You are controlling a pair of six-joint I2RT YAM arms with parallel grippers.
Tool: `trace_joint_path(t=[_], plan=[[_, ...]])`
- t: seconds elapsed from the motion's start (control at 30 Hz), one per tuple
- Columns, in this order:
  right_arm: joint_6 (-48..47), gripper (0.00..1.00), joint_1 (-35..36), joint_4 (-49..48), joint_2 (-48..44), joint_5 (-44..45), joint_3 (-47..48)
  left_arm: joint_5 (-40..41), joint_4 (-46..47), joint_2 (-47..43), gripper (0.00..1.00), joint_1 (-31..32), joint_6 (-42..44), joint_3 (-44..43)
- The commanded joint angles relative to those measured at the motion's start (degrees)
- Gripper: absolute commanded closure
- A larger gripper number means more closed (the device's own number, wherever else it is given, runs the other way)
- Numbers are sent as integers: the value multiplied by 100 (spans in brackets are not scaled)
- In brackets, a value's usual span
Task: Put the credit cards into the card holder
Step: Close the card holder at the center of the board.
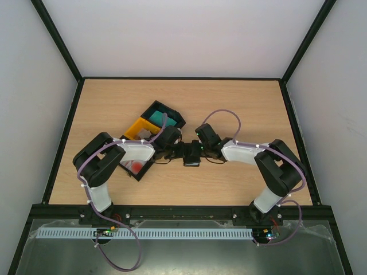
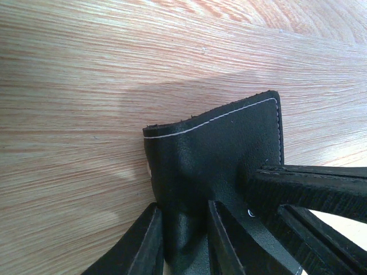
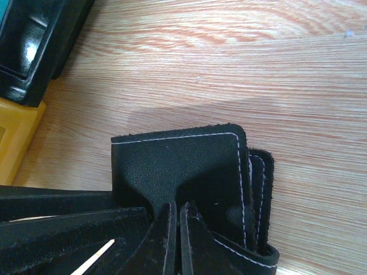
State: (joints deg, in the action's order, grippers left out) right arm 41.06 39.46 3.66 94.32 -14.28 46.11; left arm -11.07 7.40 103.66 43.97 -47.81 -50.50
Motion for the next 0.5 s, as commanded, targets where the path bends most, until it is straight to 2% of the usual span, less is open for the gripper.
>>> trace_joint_path(t=[0.0, 0.33, 0.47], plan=[[121, 98, 79, 387, 178, 36, -510, -185, -214, 205, 77, 108, 18, 121], [314, 98, 78, -39, 110, -256, -1157, -150, -291, 264, 81, 108, 13, 75], [380, 98, 174, -139, 248, -114, -1415, -125, -317, 275, 82, 111, 7, 75]])
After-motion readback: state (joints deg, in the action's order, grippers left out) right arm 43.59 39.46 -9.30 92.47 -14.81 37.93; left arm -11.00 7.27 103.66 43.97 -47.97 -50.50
